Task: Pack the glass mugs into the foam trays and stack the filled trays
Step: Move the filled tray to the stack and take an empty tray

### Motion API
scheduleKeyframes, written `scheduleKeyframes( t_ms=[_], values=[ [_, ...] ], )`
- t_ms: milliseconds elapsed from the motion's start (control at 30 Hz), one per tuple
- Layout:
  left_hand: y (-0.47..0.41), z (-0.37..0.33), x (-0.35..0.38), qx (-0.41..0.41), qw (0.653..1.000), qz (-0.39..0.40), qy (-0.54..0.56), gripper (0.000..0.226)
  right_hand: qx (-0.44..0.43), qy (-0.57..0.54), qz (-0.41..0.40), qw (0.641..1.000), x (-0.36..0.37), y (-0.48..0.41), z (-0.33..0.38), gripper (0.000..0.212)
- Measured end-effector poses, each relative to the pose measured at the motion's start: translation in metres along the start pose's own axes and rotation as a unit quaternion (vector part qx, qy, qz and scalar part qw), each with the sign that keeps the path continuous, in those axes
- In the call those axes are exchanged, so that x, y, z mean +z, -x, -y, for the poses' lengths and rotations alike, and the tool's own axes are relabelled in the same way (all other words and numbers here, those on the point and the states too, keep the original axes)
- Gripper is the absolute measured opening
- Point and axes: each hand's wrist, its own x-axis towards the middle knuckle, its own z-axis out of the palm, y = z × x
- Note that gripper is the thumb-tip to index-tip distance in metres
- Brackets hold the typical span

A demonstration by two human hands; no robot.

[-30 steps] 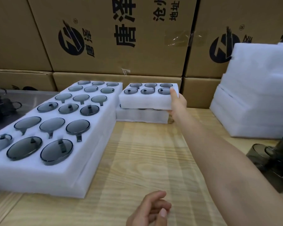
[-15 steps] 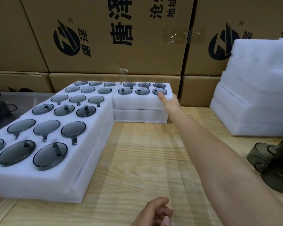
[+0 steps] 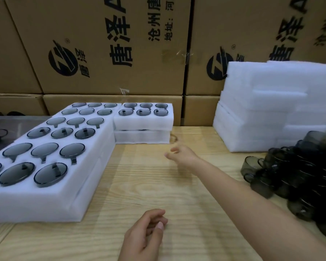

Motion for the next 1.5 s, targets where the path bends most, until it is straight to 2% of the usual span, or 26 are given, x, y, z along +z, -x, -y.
scheduleKeyframes(
  t_ms=[67, 100, 167, 300, 367, 433, 500, 567, 733, 833, 933, 1033, 1133, 1267, 1500],
  values=[
    [0.002, -0.003, 0.001, -0.006, 1.0, 0.002, -0.002, 0.04, -0.008, 0.047, 0.0, 0.999, -0.011, 0.029, -0.007, 0.048],
    [0.002, -0.005, 0.001, -0.008, 1.0, 0.001, -0.002, 0.035, -0.02, 0.075, -0.027, 0.997, -0.02, 0.042, -0.007, 0.044],
    [0.004, -0.007, 0.003, -0.01, 1.0, -0.003, -0.007, 0.029, -0.061, 0.13, -0.132, 0.981, -0.047, 0.062, 0.002, 0.04],
    [0.007, -0.009, 0.006, 0.008, 0.999, -0.016, -0.043, 0.028, -0.157, 0.21, -0.364, 0.894, -0.126, 0.08, 0.037, 0.05],
    [0.007, -0.008, 0.007, 0.025, 0.997, -0.022, -0.076, 0.033, -0.145, 0.265, -0.429, 0.852, -0.168, 0.076, 0.05, 0.061],
    [0.006, -0.008, 0.007, 0.033, 0.995, -0.024, -0.095, 0.04, -0.095, 0.323, -0.458, 0.823, -0.204, 0.068, 0.052, 0.07],
    [0.004, -0.009, 0.007, 0.041, 0.993, -0.018, -0.106, 0.051, -0.047, 0.347, -0.455, 0.819, -0.232, 0.058, 0.049, 0.077],
    [0.003, -0.01, 0.005, 0.046, 0.993, -0.012, -0.111, 0.062, -0.018, 0.35, -0.435, 0.83, -0.25, 0.048, 0.048, 0.082],
    [0.003, -0.014, 0.003, 0.031, 0.992, -0.011, -0.118, 0.057, -0.001, 0.357, -0.333, 0.873, -0.258, 0.028, 0.049, 0.083],
    [0.003, -0.016, 0.002, 0.018, 0.992, 0.001, -0.125, 0.048, -0.03, 0.319, -0.361, 0.876, -0.251, 0.02, 0.048, 0.071],
    [0.002, -0.017, 0.001, 0.013, 0.992, 0.005, -0.129, 0.044, -0.038, 0.303, -0.413, 0.858, -0.247, 0.018, 0.055, 0.06],
    [0.001, -0.016, 0.0, 0.016, 0.992, 0.008, -0.125, 0.043, -0.036, 0.309, -0.434, 0.845, -0.246, 0.022, 0.063, 0.058],
    [0.0, -0.014, -0.001, 0.023, 0.992, 0.008, -0.123, 0.043, -0.079, 0.303, -0.454, 0.834, -0.237, 0.033, 0.069, 0.052],
    [0.002, -0.015, -0.002, 0.047, 0.993, 0.016, -0.11, 0.044, -0.169, 0.1, -0.455, 0.869, -0.199, 0.068, 0.079, 0.045],
    [0.008, -0.012, 0.002, 0.055, 0.995, 0.016, -0.084, 0.022, -0.304, -0.037, -0.368, 0.878, -0.093, 0.174, 0.057, 0.044]
  ],
)
